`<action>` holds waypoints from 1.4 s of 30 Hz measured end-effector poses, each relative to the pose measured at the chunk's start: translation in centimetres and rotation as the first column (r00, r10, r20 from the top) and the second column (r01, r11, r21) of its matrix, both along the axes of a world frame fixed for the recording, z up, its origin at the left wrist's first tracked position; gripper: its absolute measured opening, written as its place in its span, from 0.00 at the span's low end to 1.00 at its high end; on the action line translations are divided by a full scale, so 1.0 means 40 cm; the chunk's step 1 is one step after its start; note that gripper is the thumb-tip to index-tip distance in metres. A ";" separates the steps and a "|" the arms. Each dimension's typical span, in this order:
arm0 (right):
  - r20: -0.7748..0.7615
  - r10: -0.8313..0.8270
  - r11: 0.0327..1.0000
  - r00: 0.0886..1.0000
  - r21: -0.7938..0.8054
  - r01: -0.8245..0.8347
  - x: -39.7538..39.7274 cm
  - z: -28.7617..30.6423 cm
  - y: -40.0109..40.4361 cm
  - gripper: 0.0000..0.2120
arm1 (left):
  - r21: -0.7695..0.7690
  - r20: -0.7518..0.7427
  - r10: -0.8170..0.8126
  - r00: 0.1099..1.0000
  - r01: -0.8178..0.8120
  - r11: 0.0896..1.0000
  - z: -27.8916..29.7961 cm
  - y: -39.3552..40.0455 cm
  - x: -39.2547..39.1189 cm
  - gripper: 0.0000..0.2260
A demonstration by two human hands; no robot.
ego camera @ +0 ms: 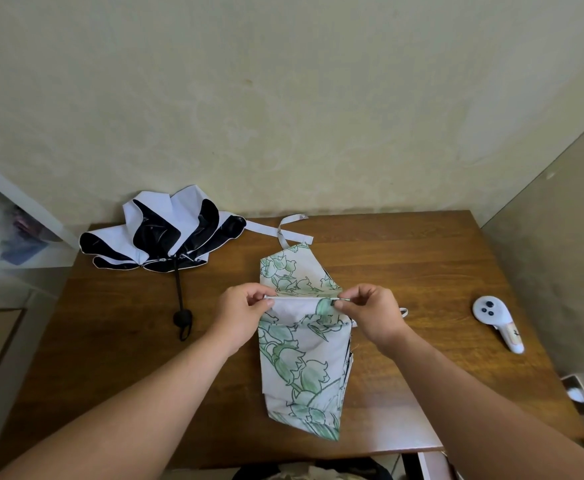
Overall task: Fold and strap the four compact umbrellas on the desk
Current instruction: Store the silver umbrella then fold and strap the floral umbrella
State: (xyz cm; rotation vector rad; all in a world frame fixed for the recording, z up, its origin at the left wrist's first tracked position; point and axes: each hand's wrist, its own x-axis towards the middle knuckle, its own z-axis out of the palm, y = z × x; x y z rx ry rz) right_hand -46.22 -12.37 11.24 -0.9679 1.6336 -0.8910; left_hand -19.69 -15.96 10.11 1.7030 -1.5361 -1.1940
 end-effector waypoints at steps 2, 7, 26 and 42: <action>0.003 -0.007 1.000 1.000 -0.009 0.007 0.002 0.000 -0.003 0.04 | -0.037 0.020 -0.009 1.000 0.009 0.999 0.002 0.001 -0.004 0.11; -0.088 -0.009 0.999 0.996 -0.049 0.005 -0.010 -0.014 -0.015 0.06 | -0.149 0.230 -0.075 0.970 0.111 0.983 0.021 0.001 0.006 0.05; -0.281 0.233 0.972 0.931 0.043 -0.230 -0.041 0.003 -0.062 0.06 | -0.018 0.359 -0.209 0.909 0.231 0.973 -0.011 -0.019 -0.006 0.13; -0.328 0.318 0.947 0.890 0.054 -0.318 -0.036 -0.037 -0.056 0.03 | 0.114 0.177 -0.218 0.960 0.200 0.973 -0.057 -0.022 0.019 0.22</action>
